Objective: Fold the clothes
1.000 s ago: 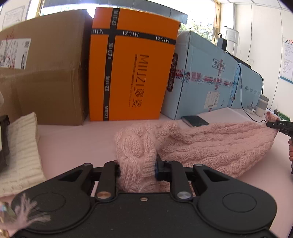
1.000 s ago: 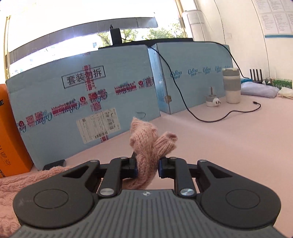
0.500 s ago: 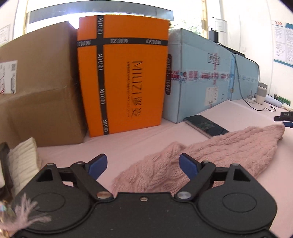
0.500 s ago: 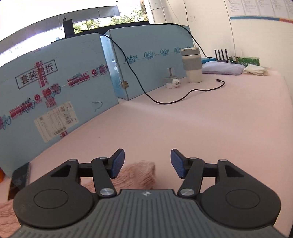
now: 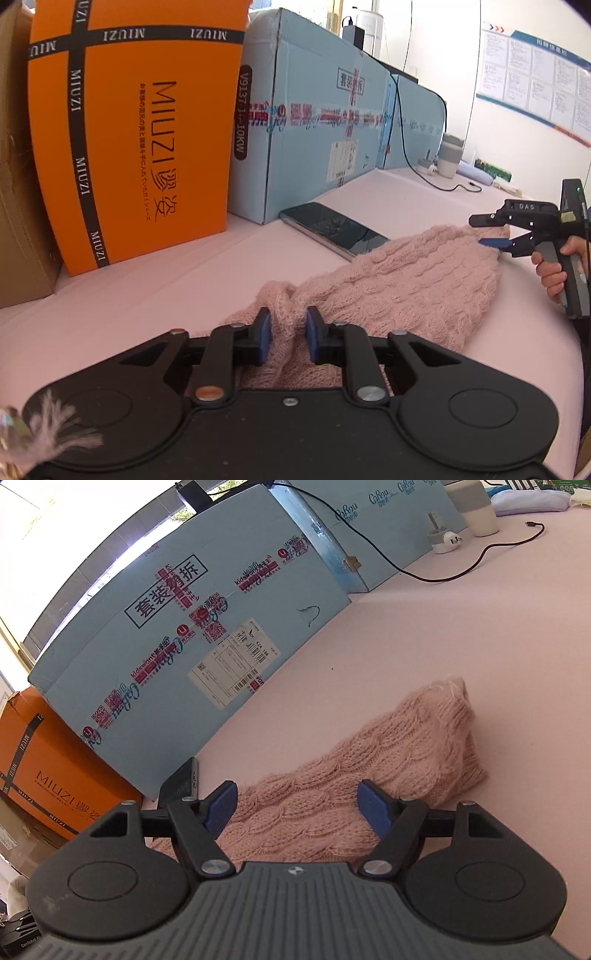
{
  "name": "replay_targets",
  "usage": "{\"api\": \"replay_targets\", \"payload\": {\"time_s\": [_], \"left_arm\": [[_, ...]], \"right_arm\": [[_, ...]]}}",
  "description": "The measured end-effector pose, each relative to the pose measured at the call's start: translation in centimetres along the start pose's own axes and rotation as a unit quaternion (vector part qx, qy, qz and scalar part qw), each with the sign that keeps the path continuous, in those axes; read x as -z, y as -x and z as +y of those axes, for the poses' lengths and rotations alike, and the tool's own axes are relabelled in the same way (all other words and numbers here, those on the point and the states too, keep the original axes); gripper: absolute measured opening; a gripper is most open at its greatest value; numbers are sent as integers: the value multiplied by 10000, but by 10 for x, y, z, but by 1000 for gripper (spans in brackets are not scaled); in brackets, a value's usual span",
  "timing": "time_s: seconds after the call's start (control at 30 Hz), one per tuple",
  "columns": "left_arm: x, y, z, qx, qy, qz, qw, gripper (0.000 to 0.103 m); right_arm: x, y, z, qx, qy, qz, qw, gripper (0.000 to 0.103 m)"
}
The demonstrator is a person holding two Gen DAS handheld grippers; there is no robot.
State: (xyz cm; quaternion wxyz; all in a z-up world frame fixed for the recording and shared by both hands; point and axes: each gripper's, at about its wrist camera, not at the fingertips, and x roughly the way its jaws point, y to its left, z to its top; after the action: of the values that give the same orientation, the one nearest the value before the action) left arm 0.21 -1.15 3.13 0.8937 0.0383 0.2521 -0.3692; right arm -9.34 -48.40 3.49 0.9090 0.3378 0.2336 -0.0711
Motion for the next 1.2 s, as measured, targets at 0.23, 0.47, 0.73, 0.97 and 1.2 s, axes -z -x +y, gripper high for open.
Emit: {"api": "replay_targets", "payload": {"time_s": [0.23, 0.47, 0.73, 0.97, 1.2], "left_arm": [[13, 64, -26, 1496, -344, -915, 9839, 16], [39, 80, -54, 1754, -533, -716, 9804, 16], [45, 91, -54, 1658, -632, -944, 9796, 16], [45, 98, -51, 1611, -722, -1096, 9782, 16], [57, 95, -60, 1588, -872, -807, 9801, 16]], "right_arm": [[-2, 1, -2, -80, -110, -136, 9998, 73], [-4, 9, -2, -26, -368, -297, 9989, 70], [3, 22, 19, 581, 533, -532, 9955, 12], [10, 61, 28, 339, 999, -956, 9898, 6], [2, 38, 34, -57, 308, -48, 9995, 70]]}}
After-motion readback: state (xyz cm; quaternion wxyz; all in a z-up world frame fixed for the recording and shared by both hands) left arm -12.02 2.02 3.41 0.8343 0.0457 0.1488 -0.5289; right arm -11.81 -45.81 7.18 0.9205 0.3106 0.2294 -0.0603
